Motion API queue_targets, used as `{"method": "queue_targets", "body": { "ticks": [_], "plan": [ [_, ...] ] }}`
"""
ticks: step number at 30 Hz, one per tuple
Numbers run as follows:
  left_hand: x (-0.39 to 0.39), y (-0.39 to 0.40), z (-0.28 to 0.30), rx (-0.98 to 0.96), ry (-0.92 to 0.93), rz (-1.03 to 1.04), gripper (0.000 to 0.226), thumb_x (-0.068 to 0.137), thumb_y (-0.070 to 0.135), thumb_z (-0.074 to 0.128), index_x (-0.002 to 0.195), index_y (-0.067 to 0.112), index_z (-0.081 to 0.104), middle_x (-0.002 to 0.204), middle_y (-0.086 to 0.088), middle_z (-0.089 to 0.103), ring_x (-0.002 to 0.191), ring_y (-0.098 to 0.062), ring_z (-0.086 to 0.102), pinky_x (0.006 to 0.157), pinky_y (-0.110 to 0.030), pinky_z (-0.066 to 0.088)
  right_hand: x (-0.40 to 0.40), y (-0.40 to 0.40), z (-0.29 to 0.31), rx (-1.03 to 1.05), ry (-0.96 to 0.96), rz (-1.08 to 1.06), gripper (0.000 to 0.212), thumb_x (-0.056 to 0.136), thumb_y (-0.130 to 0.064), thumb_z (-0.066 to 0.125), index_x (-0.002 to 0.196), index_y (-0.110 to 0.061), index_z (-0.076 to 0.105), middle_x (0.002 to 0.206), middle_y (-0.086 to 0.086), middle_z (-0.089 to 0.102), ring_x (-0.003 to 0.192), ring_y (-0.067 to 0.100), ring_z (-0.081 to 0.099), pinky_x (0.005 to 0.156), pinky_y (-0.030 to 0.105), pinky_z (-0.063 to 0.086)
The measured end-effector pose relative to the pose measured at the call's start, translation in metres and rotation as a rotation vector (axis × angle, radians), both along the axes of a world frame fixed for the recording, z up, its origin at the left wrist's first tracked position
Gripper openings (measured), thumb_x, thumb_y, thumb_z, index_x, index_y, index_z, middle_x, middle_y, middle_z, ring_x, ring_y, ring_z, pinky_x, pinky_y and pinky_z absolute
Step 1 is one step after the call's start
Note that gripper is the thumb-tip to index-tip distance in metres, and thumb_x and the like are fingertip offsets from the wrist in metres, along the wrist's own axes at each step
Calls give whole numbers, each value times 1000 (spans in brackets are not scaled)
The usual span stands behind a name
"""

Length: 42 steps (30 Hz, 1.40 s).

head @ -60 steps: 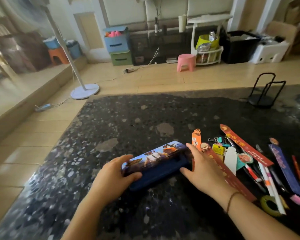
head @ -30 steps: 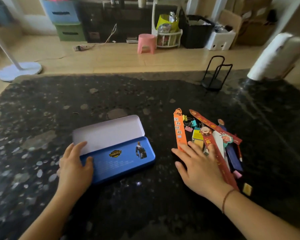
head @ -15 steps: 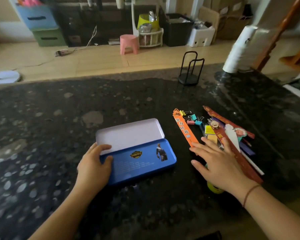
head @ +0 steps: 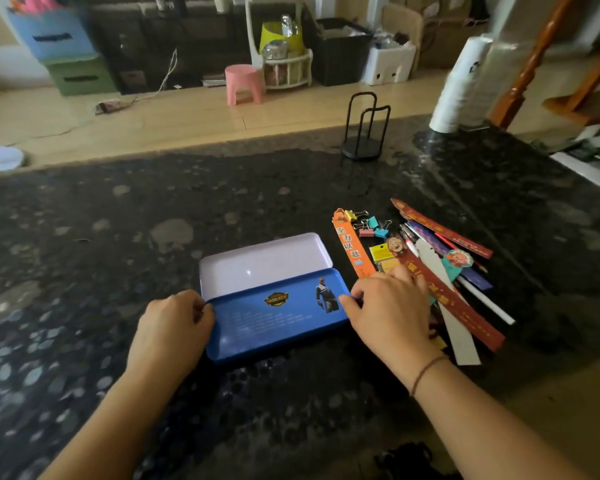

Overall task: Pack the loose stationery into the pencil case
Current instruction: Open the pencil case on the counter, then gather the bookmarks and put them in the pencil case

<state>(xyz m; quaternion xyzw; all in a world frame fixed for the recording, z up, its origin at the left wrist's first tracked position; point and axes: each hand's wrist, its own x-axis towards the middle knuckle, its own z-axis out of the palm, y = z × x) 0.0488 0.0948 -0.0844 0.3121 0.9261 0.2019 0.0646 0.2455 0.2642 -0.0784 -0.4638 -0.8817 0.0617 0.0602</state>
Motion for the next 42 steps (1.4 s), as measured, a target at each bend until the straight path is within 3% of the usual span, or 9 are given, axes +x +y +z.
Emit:
{"method": "queue_targets", "body": {
  "ticks": [4, 8, 19, 22, 27, 30, 35, 39, 42],
  "plan": [
    [-4, 1, -1, -55, 74, -15, 26, 91, 31, 50, 74, 17, 63, 65, 0, 60, 57, -17, 57, 56, -36, 52, -8, 2, 1, 16, 3, -6, 27, 92, -48, 48, 82, -31, 67, 77, -12, 62, 94, 16, 47, 81, 36, 36],
    [-11, 0, -1, -76, 183, -64, 29, 92, 34, 46, 75, 20, 64, 72, -1, 62, 61, -23, 58, 56, -35, 51, -12, -8, 4, 94, -45, 32, 22, 94, -40, 47, 105, -31, 64, 94, -8, 68, 100, 18, 49, 82, 35, 36],
    [-6, -4, 6, 32, 192, -116, 26, 93, 30, 43, 84, 13, 61, 73, -8, 64, 61, -32, 59, 58, -41, 52, -8, -19, 11, -15, 99, 14, 15, 93, -33, 52, 104, -24, 48, 84, -5, 50, 83, 15, 50, 62, 29, 48],
    [-3, -17, 18, 72, 167, -137, 19, 88, 26, 53, 78, 15, 66, 65, -5, 64, 58, -27, 59, 57, -38, 52, 3, -18, 24, -38, 99, 45, 15, 89, -35, 58, 102, -28, 53, 87, -9, 56, 89, 12, 51, 59, 24, 46],
    [12, -46, 23, 36, -29, -184, 9, 77, 16, 65, 73, 24, 69, 49, 9, 60, 55, -8, 56, 57, -26, 43, 37, -31, 39, -270, 46, 141, 25, 85, -29, 66, 98, -38, 46, 73, -8, 63, 71, 2, 58, 57, 21, 48],
    [20, -56, 10, 16, -77, -219, 18, 77, 15, 64, 89, 28, 60, 50, 11, 59, 48, -5, 54, 49, -17, 40, 46, -43, 32, -318, -18, 173, 27, 85, -33, 67, 95, -39, 43, 77, -11, 64, 75, -1, 57, 63, 20, 48],
    [20, -52, -1, -20, -105, -246, 33, 85, 26, 60, 105, 36, 36, 49, 3, 59, 45, -6, 56, 49, -27, 49, 51, -14, 26, -248, 76, 43, 17, 85, -43, 64, 99, -42, 53, 86, -18, 62, 76, -2, 54, 58, 19, 44],
    [14, -42, 2, -37, -74, -297, 15, 84, 26, 62, 85, 34, 49, 47, 5, 57, 47, -6, 56, 50, -24, 47, 68, 36, 22, -14, 86, -202, 24, 86, -40, 63, 108, -30, 58, 108, -6, 61, 94, 15, 56, 56, 26, 43],
    [13, -39, 4, -92, -77, -329, 10, 83, 33, 60, 79, 33, 51, 51, 6, 58, 53, -6, 57, 57, -29, 51, 80, 57, 10, -38, -49, -302, 41, 87, -47, 59, 122, -27, 52, 125, 2, 56, 112, 25, 50, 63, 32, 43]
  ]
}}
